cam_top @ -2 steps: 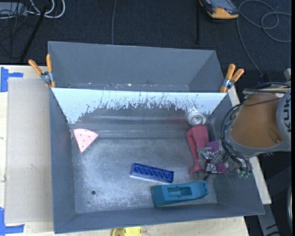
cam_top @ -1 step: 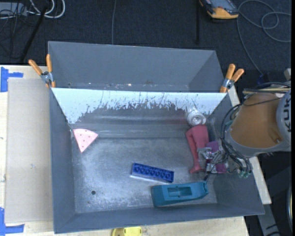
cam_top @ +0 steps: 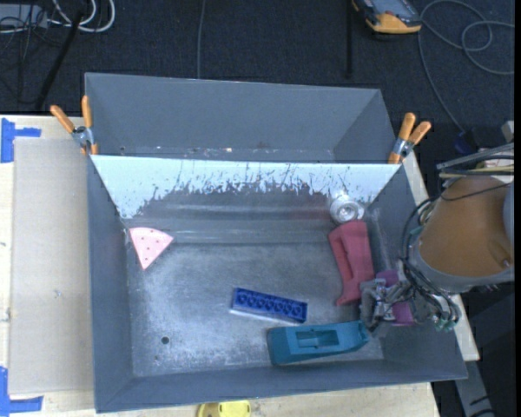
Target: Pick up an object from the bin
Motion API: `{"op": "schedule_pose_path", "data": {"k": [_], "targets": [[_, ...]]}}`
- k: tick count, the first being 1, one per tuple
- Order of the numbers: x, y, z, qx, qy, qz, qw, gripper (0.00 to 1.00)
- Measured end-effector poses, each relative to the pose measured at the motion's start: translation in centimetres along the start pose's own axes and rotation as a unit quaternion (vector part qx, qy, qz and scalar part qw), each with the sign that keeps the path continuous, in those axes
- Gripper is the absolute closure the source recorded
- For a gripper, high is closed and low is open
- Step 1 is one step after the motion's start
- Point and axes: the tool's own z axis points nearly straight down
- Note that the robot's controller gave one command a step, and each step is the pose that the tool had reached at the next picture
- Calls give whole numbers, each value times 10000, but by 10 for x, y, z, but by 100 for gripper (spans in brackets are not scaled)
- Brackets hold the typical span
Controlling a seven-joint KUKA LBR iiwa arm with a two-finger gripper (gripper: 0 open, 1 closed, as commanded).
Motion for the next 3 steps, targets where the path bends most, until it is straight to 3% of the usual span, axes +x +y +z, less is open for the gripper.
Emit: {"op": "schedule_pose_path", "data": {"k": [1, 2, 3], "targets": [[-19, 21, -25, 41, 0, -65, 10000, 100], [-47, 6, -61, 22, 4, -192, 9998, 100], [19, -14, -1, 40, -68, 384, 9992, 0]]}}
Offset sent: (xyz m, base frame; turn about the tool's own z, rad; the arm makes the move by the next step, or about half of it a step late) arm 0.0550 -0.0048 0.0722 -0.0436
